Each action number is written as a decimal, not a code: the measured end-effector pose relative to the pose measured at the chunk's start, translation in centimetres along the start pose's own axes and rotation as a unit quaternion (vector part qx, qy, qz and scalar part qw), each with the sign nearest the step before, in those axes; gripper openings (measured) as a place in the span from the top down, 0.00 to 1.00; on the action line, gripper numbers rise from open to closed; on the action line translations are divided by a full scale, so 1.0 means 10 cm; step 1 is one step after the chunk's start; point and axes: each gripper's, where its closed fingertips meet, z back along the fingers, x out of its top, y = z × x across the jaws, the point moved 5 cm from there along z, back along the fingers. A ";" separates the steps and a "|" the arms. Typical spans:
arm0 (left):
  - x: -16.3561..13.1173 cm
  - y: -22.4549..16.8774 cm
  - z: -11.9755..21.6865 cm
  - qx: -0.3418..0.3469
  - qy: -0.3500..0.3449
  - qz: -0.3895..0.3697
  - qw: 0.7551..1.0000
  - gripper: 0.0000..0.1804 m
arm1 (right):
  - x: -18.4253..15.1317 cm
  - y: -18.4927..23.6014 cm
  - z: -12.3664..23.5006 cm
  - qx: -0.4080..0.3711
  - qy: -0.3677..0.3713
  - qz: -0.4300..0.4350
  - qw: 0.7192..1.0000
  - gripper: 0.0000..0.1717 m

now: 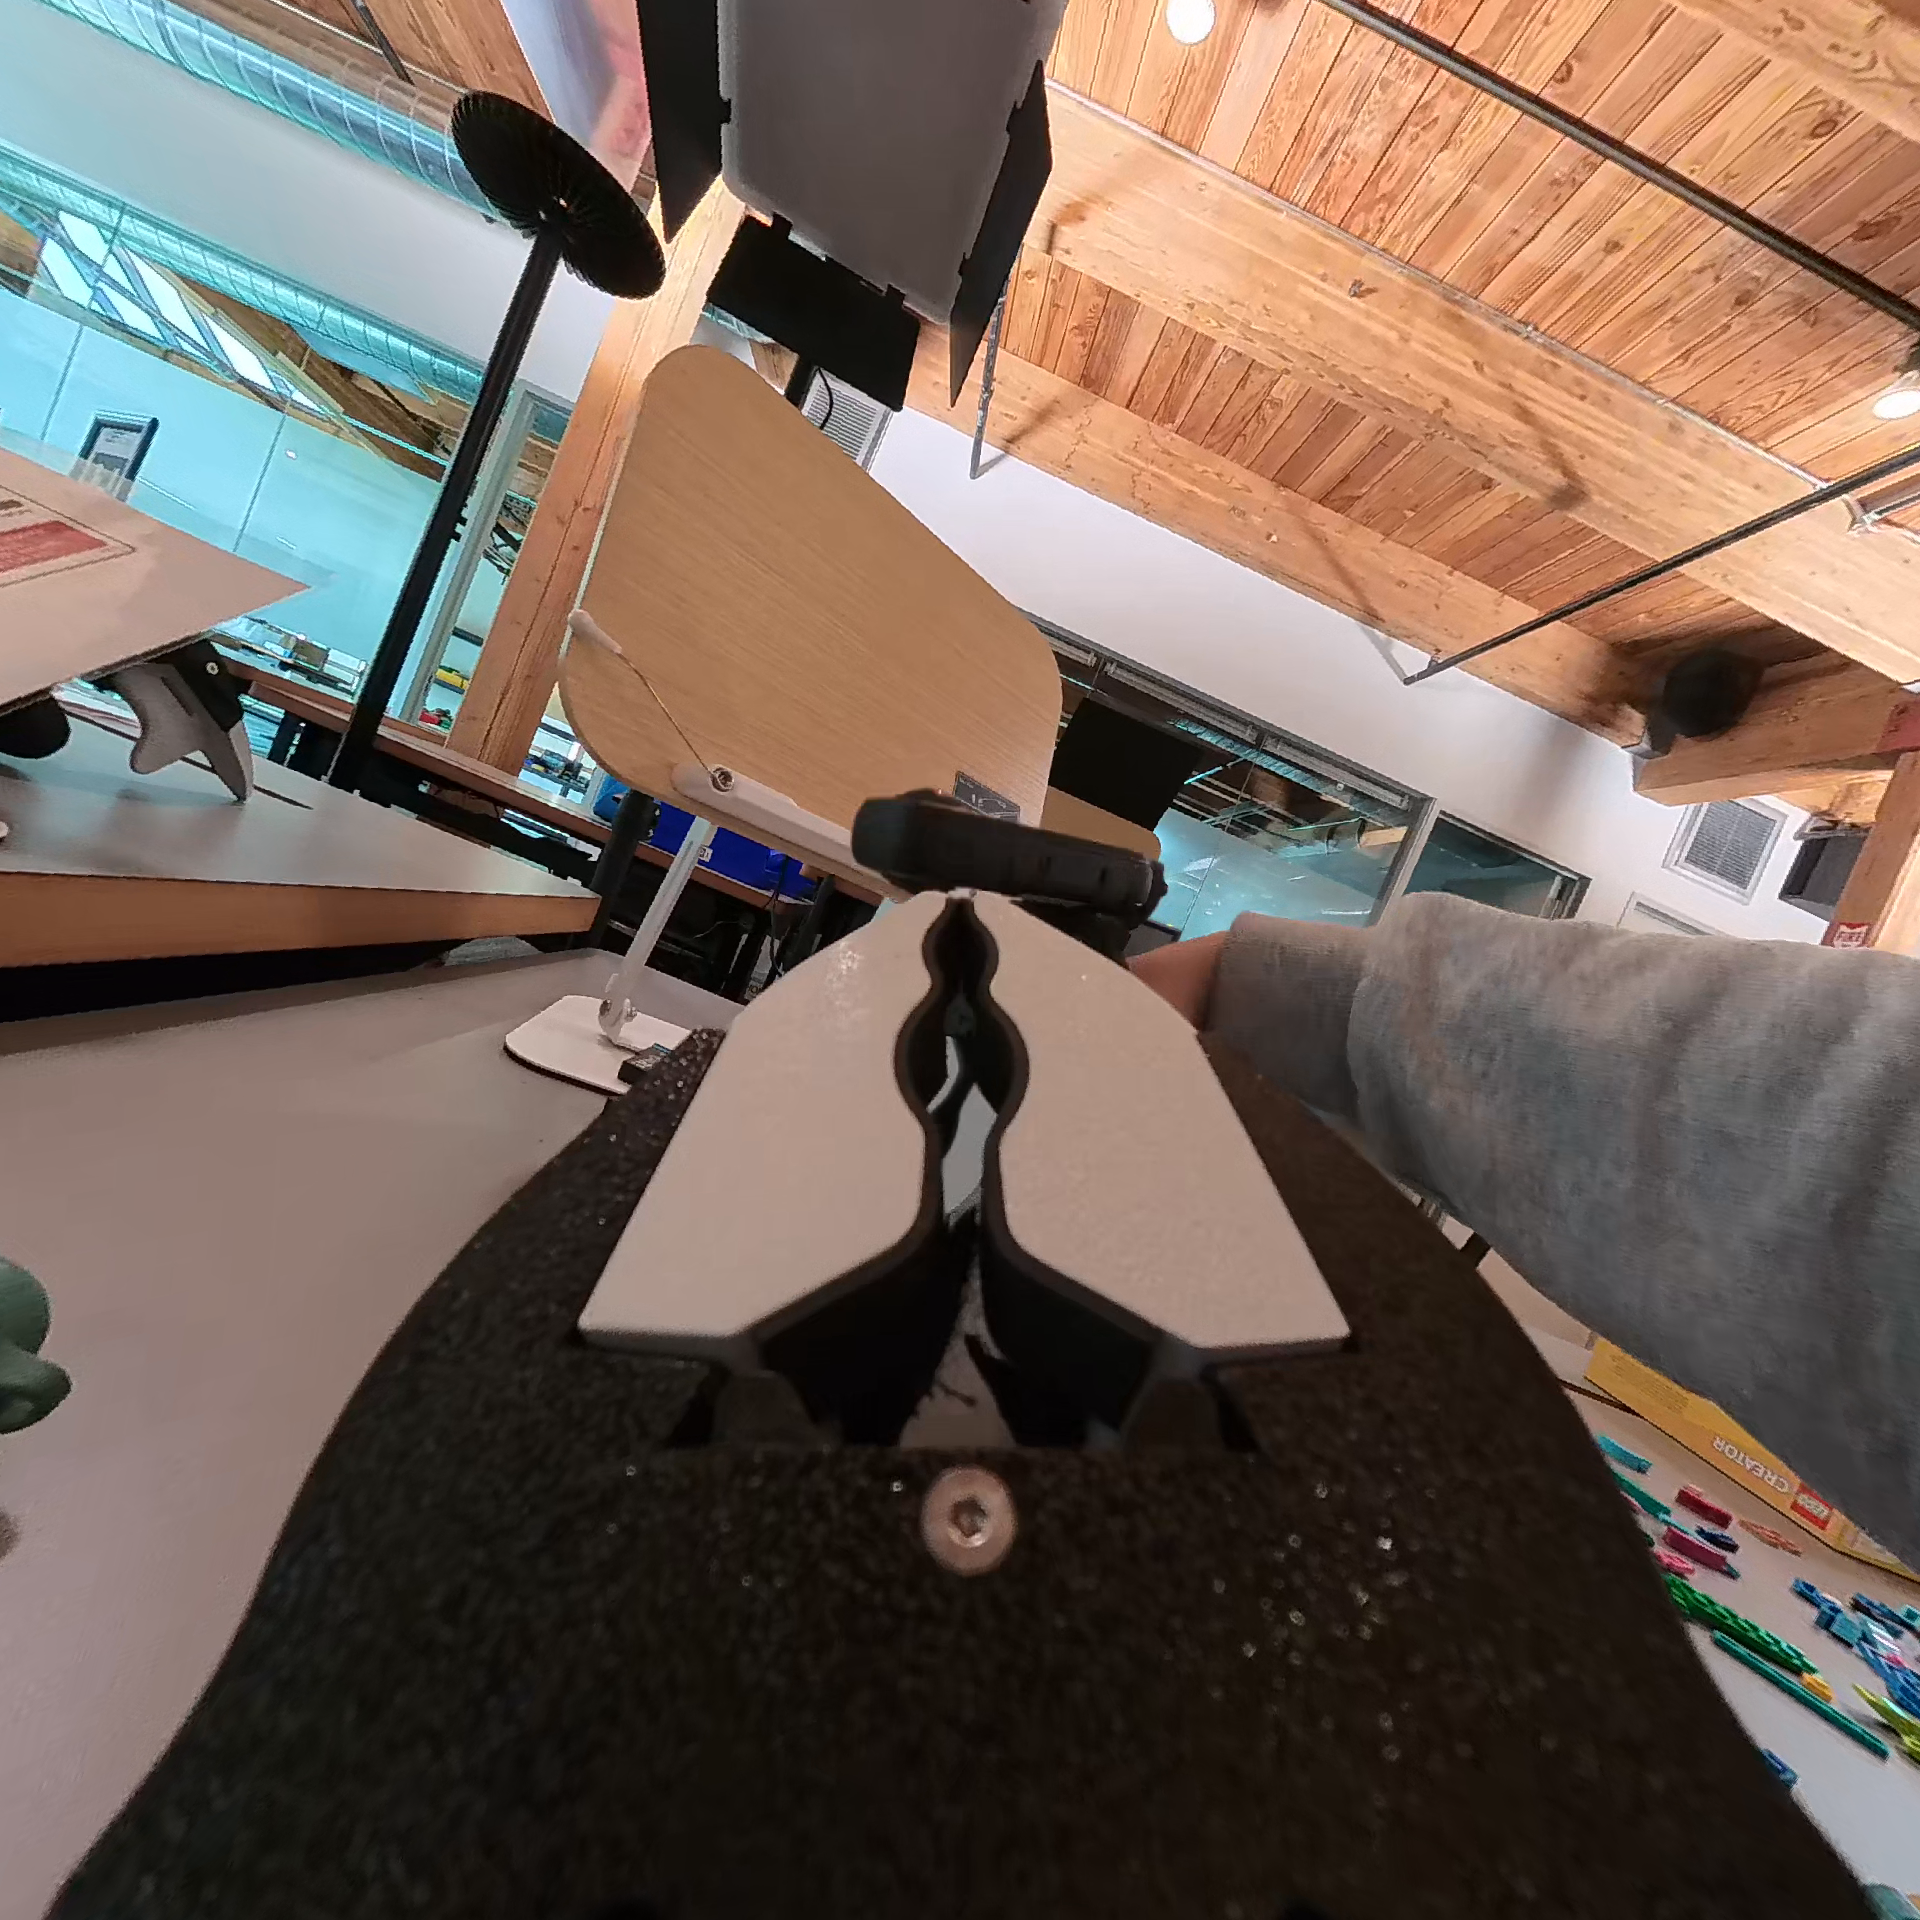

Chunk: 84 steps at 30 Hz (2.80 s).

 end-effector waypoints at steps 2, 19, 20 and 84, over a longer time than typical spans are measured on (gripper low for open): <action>0.00 0.01 0.00 0.002 -0.001 0.001 1.000 1.00 | 0.18 0.08 -0.03 0.001 -0.010 0.038 0.999 0.96; 0.01 0.01 0.02 0.001 0.000 0.005 1.000 1.00 | 0.49 0.21 -0.06 -0.024 -0.020 0.069 0.997 0.92; 0.01 0.02 0.02 0.002 -0.001 0.006 1.000 1.00 | 0.48 0.23 0.02 -0.034 -0.034 0.065 0.997 0.92; -1.30 -0.63 0.05 -0.126 0.522 -0.250 0.805 0.51 | -1.12 0.86 0.12 0.003 -0.442 -0.539 0.717 0.83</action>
